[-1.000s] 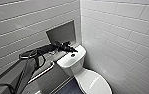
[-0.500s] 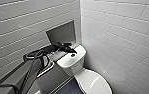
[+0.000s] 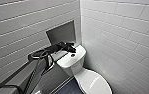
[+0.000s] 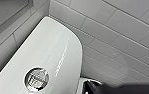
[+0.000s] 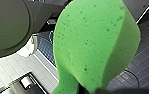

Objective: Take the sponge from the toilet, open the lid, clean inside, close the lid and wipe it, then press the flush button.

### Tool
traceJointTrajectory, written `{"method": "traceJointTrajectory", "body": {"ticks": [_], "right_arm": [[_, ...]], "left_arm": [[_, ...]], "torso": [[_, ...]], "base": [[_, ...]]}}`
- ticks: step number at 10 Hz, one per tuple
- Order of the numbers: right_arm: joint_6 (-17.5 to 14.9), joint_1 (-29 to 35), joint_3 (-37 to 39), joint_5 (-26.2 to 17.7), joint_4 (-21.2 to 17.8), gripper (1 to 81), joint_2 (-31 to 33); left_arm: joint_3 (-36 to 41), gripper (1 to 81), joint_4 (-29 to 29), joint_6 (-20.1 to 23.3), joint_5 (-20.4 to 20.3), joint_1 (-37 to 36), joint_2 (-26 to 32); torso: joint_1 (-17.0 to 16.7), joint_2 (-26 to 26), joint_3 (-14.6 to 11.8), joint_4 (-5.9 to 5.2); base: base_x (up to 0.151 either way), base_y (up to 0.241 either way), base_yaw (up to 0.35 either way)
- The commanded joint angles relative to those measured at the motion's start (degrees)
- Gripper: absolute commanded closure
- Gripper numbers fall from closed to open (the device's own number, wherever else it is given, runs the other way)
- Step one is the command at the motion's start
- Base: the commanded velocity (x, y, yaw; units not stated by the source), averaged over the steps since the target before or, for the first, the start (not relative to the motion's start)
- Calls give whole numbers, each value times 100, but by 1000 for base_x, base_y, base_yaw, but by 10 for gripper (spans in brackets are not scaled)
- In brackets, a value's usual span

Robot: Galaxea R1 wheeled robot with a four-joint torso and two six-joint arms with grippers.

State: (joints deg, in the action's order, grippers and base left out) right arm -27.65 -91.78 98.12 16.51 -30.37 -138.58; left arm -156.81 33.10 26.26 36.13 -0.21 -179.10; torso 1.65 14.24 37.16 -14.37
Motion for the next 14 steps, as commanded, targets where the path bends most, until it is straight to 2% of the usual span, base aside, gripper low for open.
{"method": "traceJointTrajectory", "body": {"ticks": [1, 4, 5, 8, 9, 10, 12, 14], "right_arm": [[-30, -108, -206, -543, 110, 811, 109], [-30, -117, -224, -534, 110, 811, 118], [-22, -117, -224, -534, 110, 811, 109], [-30, -109, -233, -534, 110, 811, 100], [-30, -117, -233, -534, 110, 811, 100], [-30, -117, -233, -534, 111, 811, 100], [-30, -117, -207, -534, 110, 811, 83], [-30, -126, -207, -526, 110, 811, 82]], "left_arm": [[-183, 811, -110, 11, -106, -1064, -134], [-639, 811, -524, 11, -309, -994, -319], [-755, 811, -576, 11, -309, -976, -345], [-799, 811, -673, 11, -413, -968, -363], [-799, 811, -682, 11, -476, -968, -390], [-799, 811, -673, 11, -493, -968, -416], [-799, 811, -708, 11, -826, -959, -477], [-834, 811, -1226, 11, -1300, -854, -574]], "torso": [[0, 0, 0, 0], [0, 0, 2, 0], [0, 0, 221, 0], [0, 0, 554, 0], [2, 0, 354, 0], [2, -2, 477, 0], [4, -5, 540, 0], [6, -7, 536, 0]], "base": [[0, 0, 0], [0, 0, 0], [0, 0, 0], [0, 0, 0], [0, 0, 0], [0, 0, 0], [0, 0, 0], [0, 0, 0]]}}
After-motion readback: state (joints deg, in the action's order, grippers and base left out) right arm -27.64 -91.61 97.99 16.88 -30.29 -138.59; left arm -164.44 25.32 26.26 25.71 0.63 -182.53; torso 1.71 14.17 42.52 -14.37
